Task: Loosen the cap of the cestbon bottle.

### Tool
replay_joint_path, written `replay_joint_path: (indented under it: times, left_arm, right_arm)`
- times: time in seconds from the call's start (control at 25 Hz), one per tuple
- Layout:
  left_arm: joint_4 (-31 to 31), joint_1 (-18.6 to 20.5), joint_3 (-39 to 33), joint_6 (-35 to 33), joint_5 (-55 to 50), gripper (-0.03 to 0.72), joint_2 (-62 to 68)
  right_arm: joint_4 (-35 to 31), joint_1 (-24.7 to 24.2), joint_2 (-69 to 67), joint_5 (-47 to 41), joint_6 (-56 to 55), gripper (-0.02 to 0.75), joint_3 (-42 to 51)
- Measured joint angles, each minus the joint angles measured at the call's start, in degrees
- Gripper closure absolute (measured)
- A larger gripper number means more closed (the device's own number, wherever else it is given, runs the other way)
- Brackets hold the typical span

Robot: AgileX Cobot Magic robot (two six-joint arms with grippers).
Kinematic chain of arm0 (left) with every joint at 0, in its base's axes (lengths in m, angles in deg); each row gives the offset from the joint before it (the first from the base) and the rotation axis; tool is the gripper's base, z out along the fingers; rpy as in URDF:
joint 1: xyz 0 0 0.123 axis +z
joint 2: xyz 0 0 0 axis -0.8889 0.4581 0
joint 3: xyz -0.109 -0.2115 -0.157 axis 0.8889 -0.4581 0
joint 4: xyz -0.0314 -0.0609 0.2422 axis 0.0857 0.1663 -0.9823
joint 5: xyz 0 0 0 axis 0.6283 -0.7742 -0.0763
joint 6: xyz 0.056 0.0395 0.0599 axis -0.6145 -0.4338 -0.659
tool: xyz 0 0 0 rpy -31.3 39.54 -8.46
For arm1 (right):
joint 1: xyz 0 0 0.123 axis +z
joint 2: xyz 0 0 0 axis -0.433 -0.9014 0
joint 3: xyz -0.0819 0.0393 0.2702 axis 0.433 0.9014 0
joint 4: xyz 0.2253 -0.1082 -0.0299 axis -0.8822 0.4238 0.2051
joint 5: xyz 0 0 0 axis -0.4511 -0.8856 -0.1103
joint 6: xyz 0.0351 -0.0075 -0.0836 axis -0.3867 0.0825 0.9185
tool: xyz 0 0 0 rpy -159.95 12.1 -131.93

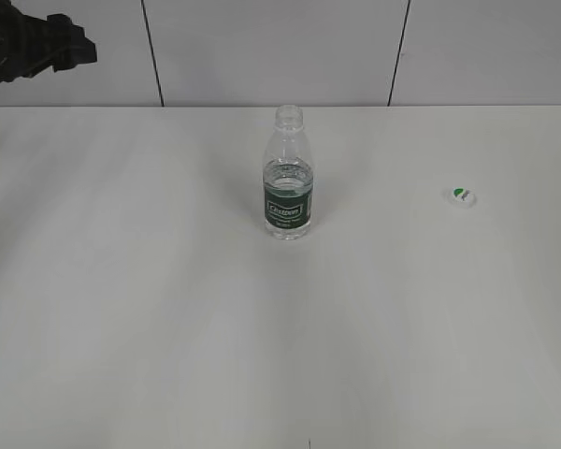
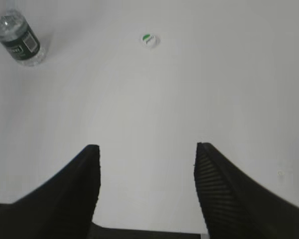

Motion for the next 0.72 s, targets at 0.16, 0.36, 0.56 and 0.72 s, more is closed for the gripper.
replay_joint_path:
  times: [0.16,0.36,0.56,0.72]
  left_arm:
    - [0.00,0.00,0.00,0.00,0.41,0.165,0.00]
    - [0.00,0.00,0.00,0.00,0.48,0.165,-0.06]
    - [-0.04,0.00,0.00,0.00,0.88,0.165,-0.19]
    - [-0.04,-0.07,0.00,0.00,1.15,0.165,-0.81]
  right_arm:
    - [0.00,0.00,11.20,1.29,0.55,0.281,6.29]
    - [0.00,0.00,22.80,-0.21,1.63,0.281,12.64]
    - [-0.50,0.00,24.44,-1.48,2.83,0.281,13.86]
    - [-1.82,0.00,24.44,-1.48,4.76,0.281,13.86]
